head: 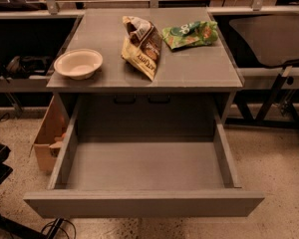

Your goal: Place blue chip bag into top drawer

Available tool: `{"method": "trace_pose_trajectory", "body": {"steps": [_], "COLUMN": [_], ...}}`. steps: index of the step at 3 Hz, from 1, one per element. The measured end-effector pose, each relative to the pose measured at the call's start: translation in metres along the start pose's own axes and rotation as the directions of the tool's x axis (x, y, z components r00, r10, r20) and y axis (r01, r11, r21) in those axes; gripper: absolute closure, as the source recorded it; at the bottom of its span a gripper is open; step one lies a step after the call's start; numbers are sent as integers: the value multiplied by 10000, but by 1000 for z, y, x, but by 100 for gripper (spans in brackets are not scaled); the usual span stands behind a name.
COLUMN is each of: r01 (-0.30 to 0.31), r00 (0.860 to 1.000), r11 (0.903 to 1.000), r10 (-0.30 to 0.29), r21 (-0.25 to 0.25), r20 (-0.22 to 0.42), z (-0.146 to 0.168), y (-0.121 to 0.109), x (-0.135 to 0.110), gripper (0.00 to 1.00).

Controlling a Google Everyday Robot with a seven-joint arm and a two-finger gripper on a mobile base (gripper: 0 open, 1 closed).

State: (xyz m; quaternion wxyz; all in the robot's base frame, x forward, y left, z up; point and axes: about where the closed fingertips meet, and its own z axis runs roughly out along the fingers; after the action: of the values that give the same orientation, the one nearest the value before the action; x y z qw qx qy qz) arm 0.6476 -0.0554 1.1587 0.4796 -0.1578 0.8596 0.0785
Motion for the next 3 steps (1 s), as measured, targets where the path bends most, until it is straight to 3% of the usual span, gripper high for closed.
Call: {"method": "trace_pose_trajectory", "body": {"steps": [1, 2, 3], "r01": [-927, -2129, -3530], "r00": [9957, 9749, 9197], "r11": [9870, 9589, 9207], "r10": [924, 1958, 3088], "r21": [-1311, -1876, -1664], "r20": [-78, -1056, -2426], "z": [-13, 4, 45], "y": [35, 37, 22], "x": [46, 125, 229], "gripper": [100, 100, 100]}}
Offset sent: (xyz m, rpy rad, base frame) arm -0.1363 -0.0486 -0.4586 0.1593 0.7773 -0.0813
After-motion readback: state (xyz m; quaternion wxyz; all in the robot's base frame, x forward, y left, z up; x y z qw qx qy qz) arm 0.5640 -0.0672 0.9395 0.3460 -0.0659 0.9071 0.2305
